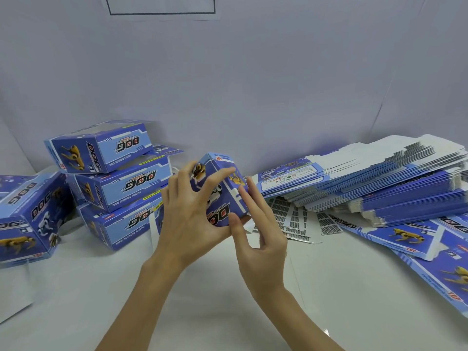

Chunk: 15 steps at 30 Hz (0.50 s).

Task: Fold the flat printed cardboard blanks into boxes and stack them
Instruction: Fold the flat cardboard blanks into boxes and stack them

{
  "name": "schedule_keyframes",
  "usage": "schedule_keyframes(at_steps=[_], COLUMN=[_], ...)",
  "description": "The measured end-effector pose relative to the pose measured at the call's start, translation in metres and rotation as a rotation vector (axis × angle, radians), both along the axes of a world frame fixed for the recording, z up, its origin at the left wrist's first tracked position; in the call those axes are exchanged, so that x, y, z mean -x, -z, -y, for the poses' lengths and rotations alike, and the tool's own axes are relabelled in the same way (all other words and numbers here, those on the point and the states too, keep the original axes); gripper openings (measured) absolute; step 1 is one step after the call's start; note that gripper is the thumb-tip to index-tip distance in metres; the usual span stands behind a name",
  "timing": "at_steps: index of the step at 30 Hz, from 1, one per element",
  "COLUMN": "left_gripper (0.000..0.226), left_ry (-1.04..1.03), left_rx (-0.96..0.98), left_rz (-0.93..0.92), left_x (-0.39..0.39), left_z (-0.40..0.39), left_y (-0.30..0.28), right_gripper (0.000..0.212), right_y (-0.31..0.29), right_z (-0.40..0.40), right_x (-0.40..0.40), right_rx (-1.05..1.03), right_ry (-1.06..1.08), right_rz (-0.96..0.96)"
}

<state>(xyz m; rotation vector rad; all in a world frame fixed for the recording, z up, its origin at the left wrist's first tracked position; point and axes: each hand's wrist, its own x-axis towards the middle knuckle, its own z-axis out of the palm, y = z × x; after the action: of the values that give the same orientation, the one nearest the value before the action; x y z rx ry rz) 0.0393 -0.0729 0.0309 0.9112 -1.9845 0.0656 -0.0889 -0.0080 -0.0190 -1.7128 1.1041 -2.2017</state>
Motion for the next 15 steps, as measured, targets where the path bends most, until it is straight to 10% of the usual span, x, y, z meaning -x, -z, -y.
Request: schedule_keyframes(at_steps=[11,15], left_gripper=[0.074,0.074], left_ry=[0.017,0.075], left_rx=[0.036,0.069], left_rz=[0.029,-0.089], left_x=[-0.002,-0.001], left_z=[0.005,0.005], left_y=[0.004,0.002], right_gripper=[0.04,0.069], right_y=[0.007,-0.009], right_z=[0.006,0.004], right_x=[0.007,0.004], right_rx=[0.042,-0.145], right_ry=[0.175,0.028], right_rz=[-0.182,-0.025])
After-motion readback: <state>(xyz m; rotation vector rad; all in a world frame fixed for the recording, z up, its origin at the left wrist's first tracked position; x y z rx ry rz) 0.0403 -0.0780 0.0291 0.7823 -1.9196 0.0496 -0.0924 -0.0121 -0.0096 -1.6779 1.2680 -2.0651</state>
